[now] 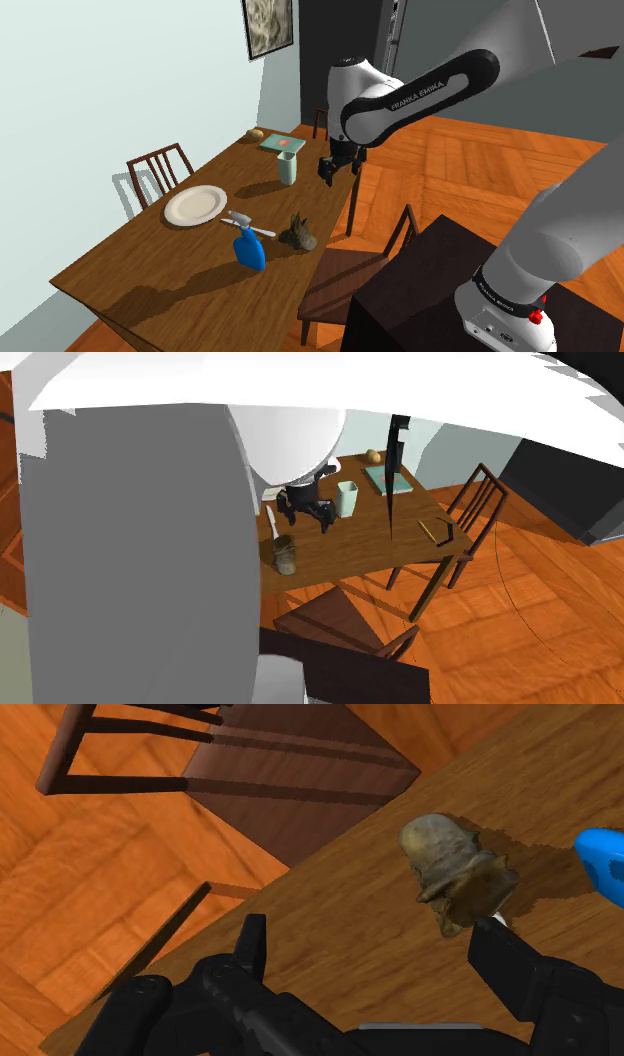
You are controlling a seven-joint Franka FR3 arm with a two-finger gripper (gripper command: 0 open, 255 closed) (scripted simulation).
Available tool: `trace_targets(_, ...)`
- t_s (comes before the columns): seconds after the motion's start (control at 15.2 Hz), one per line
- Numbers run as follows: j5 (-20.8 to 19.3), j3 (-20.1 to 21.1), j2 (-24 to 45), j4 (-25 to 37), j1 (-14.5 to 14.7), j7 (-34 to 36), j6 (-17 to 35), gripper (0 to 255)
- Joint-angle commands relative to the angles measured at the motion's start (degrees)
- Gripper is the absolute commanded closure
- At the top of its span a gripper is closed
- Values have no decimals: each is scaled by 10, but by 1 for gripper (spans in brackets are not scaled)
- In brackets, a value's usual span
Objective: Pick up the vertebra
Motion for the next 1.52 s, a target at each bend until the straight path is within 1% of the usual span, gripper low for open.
trace_targets(0.0,-10,9,44,13,-1,27,29,0)
trace_targets(0.26,-42,18,139,58,0,83,72,0)
trace_targets(0.46,-69,17,210,99,8,124,97,0)
trace_targets(0.79,-106,2,326,183,33,181,124,0)
trace_targets(1.06,-122,-13,417,263,56,213,134,0)
trace_targets(1.45,-134,-23,450,269,64,222,160,0)
